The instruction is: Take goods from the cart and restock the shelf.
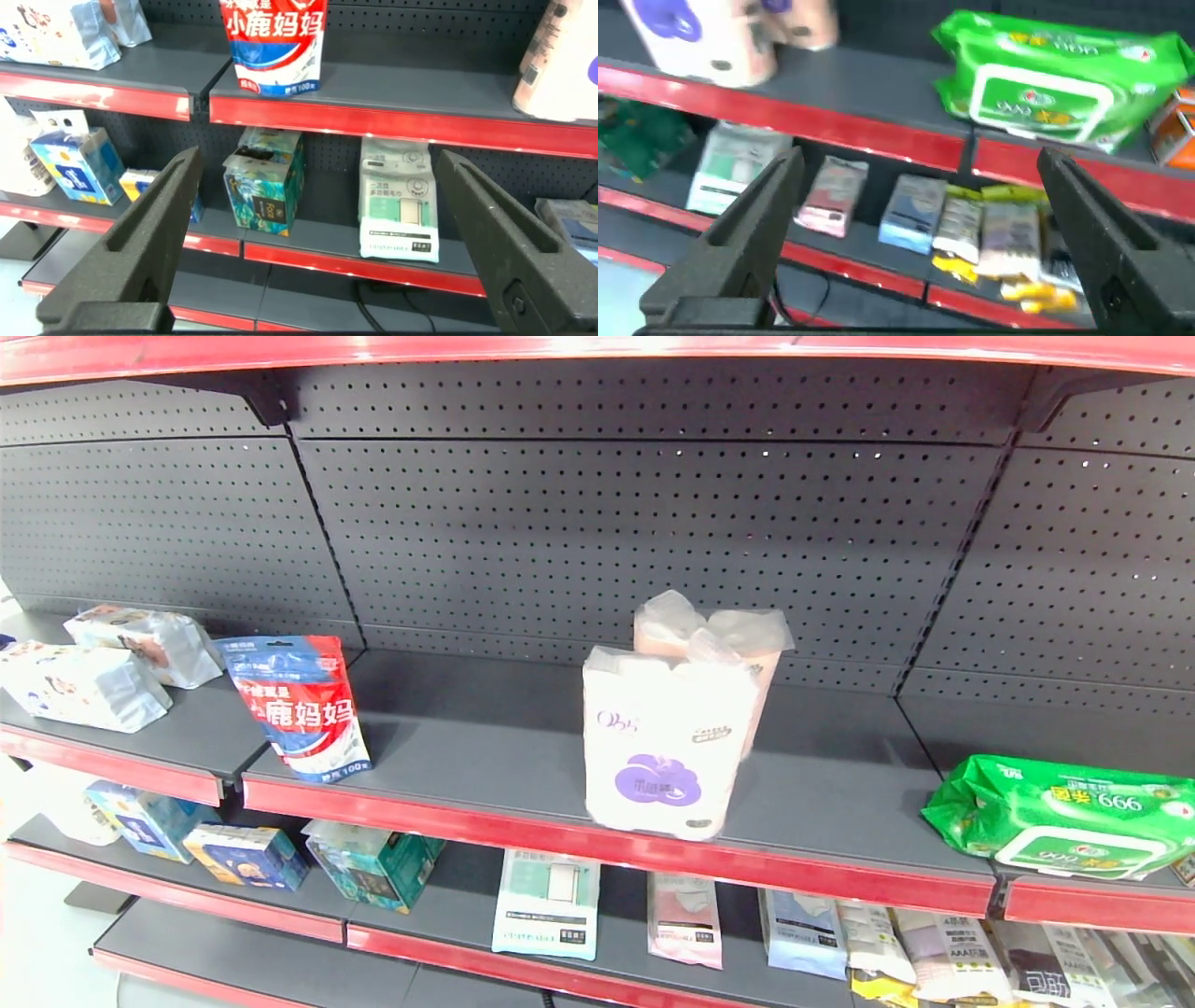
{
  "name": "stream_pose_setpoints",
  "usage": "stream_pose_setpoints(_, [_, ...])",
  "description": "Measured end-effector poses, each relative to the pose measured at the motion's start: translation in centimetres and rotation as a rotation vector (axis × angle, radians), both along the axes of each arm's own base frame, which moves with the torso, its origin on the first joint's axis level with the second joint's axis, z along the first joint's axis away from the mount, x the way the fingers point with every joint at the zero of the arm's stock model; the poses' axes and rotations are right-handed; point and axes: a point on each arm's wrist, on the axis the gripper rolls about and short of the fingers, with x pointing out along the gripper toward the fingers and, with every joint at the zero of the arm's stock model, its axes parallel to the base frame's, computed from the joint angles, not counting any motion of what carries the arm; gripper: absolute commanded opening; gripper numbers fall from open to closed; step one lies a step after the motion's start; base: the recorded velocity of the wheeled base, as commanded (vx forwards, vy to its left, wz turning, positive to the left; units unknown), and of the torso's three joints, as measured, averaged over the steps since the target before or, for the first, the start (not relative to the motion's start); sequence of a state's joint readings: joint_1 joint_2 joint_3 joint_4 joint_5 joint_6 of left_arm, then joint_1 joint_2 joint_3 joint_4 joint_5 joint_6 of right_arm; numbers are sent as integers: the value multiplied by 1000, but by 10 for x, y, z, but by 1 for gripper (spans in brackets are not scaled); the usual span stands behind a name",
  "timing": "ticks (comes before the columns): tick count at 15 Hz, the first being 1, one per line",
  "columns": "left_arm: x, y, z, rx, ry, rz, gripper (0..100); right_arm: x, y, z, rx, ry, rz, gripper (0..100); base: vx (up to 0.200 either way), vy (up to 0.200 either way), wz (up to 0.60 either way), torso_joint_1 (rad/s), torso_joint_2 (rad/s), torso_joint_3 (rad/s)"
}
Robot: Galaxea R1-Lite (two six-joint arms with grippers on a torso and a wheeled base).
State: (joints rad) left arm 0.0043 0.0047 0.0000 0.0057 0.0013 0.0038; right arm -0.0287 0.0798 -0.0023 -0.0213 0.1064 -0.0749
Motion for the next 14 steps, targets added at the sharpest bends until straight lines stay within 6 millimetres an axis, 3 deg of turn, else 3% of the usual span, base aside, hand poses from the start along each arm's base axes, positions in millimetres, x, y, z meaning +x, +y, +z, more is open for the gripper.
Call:
stream_pose_setpoints(3, [0, 0, 0, 0, 0, 0, 100, -5, -3, -3, 68, -39, -111, 100, 0, 0, 0, 0, 0, 0])
stream_pose_setpoints(14, [0, 0, 0, 0, 0, -4, 100, -6, -2, -4, 69, -55, -56, 100, 0, 0, 0, 0, 0, 0])
